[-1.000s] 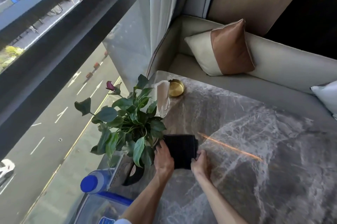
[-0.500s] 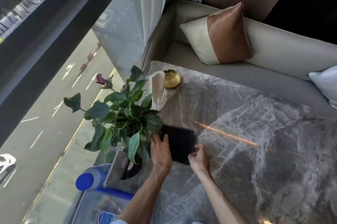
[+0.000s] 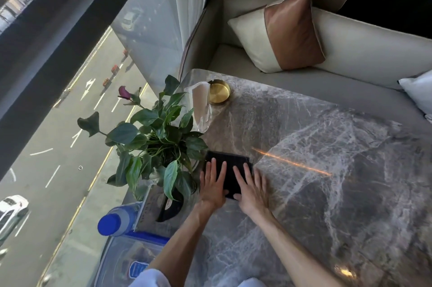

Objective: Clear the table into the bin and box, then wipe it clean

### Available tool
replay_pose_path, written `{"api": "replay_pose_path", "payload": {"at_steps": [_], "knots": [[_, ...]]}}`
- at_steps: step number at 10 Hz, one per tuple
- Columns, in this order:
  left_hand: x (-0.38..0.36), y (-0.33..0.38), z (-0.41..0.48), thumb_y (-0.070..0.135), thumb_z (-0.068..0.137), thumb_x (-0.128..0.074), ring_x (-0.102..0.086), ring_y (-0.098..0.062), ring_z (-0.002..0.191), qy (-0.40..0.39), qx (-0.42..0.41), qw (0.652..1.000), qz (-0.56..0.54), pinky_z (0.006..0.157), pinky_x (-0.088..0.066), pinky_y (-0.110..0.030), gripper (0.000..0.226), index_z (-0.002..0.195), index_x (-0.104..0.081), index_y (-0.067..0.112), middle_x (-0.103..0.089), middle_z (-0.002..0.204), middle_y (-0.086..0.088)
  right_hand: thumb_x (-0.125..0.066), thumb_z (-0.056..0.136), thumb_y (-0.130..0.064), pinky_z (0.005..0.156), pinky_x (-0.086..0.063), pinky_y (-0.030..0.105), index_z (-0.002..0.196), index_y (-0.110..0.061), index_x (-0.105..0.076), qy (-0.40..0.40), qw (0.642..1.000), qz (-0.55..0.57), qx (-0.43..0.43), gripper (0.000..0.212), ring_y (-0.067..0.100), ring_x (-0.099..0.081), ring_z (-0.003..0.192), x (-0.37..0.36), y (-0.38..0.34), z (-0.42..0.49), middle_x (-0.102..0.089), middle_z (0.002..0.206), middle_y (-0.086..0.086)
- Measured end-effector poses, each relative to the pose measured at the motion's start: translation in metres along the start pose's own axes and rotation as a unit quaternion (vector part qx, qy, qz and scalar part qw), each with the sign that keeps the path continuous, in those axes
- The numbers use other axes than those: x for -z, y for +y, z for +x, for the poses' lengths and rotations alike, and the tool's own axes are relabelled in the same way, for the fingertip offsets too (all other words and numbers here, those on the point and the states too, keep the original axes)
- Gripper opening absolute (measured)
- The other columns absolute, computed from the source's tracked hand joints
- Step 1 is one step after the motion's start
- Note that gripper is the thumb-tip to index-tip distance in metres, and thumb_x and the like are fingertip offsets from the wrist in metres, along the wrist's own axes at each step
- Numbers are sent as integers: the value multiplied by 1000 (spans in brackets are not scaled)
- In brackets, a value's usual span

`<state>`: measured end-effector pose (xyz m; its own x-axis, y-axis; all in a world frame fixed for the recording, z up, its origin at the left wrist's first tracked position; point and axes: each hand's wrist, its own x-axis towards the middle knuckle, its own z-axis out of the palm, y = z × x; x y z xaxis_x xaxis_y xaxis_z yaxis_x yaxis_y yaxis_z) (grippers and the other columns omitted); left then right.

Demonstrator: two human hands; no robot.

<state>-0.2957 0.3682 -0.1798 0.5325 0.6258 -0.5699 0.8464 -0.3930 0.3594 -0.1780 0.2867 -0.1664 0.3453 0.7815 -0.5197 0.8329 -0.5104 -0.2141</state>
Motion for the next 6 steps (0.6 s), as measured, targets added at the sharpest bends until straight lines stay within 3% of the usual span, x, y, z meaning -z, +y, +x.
{"api": "replay_pose_path", "payload": {"at_steps": [2, 3, 4, 5, 6], "knots": [[9, 9, -7, 25, 92, -52, 17, -28, 148, 11, 10, 999, 39, 121, 3, -46, 86, 152, 11, 27, 19, 160, -11, -63, 86, -35, 121, -1, 51, 152, -36, -4, -3, 1000, 15, 12, 89, 28, 4, 149, 6, 1, 0, 3, 163, -1], [10, 27, -29, 22, 93, -47, 0, -29, 150, 66, 26, 997, 14, 123, -9, -45, 77, 153, 2, 25, -3, 162, -10, -60, 87, -36, 122, -10, 46, 150, -36, -19, 36, 997, 69, 31, 75, 26, -5, 150, 9, 12, -15, -12, 162, 0], [0, 46, -67, 20, 92, -43, -29, -27, 142, 93, 21, 995, 3, 114, -31, -42, 62, 150, -21, 21, -33, 153, -6, -58, 87, -31, 109, -38, 36, 134, -27, -49, 107, 986, 114, 63, 48, 22, -46, 131, 9, 36, -51, -50, 137, -1], [-12, 68, -102, 19, 90, -38, -51, -28, 122, 102, 12, 994, 44, 98, -42, -41, 42, 131, -47, 23, -56, 131, -3, -52, 86, -36, 92, -49, 34, 114, -22, -62, 165, 976, 116, 81, 32, 22, -60, 103, 2, 73, -100, -61, 107, -3], [-31, 101, -131, 23, 95, -37, -57, -30, 114, 88, 16, 994, 61, 93, -43, -40, 31, 122, -53, 21, -60, 125, -4, -51, 85, -38, 89, -52, 35, 113, -23, -64, 199, 970, 115, 78, 35, 22, -62, 101, -8, 118, -148, -64, 111, -3]]}}
